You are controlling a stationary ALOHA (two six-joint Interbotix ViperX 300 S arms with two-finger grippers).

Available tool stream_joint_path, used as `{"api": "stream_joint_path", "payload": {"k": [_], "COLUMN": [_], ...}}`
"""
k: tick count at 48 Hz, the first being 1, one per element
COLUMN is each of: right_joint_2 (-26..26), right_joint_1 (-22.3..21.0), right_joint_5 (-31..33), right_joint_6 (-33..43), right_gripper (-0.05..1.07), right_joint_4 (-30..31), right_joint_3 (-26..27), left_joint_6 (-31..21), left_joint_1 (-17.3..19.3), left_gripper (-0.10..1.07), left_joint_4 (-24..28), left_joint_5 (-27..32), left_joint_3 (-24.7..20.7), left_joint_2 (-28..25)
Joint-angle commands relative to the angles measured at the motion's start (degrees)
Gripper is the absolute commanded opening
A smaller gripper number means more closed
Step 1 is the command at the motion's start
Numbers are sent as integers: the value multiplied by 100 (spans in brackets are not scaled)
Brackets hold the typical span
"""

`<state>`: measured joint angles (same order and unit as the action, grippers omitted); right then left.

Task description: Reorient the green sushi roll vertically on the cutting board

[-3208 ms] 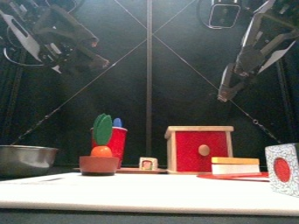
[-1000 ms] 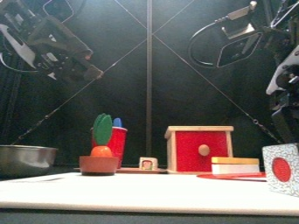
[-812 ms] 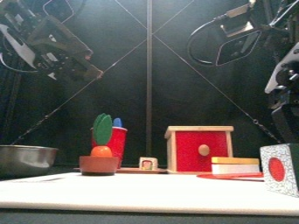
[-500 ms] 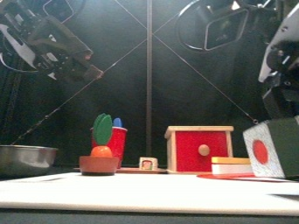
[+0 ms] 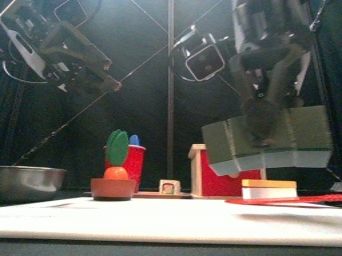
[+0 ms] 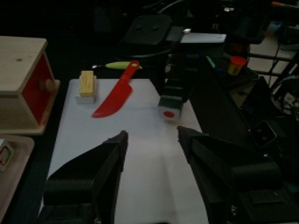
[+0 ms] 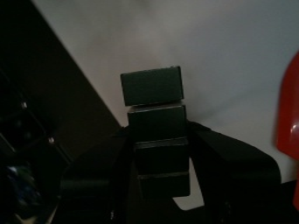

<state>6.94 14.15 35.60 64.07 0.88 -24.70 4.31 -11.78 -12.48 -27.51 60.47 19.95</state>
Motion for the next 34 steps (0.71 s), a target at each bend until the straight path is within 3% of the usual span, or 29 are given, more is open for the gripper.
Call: {"api": "stream_joint_path", "payload": {"k": [1,13,18,25,34], "right_joint_2": [-62,123,167,360,624], "right_joint_1": [-70,-26,44,185,176], "right_joint_5": [-9,352,615,756,773], "right_joint_6": [949,4122,4992,5581,5590], "right_gripper": [64,64,65,65,71], "right_joint_4": [220,1424,1731,1872,1846], "right_joint_3": [132,369,501,650,773], "left_joint_6": [-9,0,26,44,44], "left_joint_1": [44,53,79,193,281], "left_gripper": [86,86,86,86,86], "left_joint_4": [-62,-527,-738,-729,-536], "left_joint_5": [-53,-53,-53,-53,-53], "left_joint_3": [-176,-185,-132,-70,0], "left_joint_2": [97,211,255,299,360]}}
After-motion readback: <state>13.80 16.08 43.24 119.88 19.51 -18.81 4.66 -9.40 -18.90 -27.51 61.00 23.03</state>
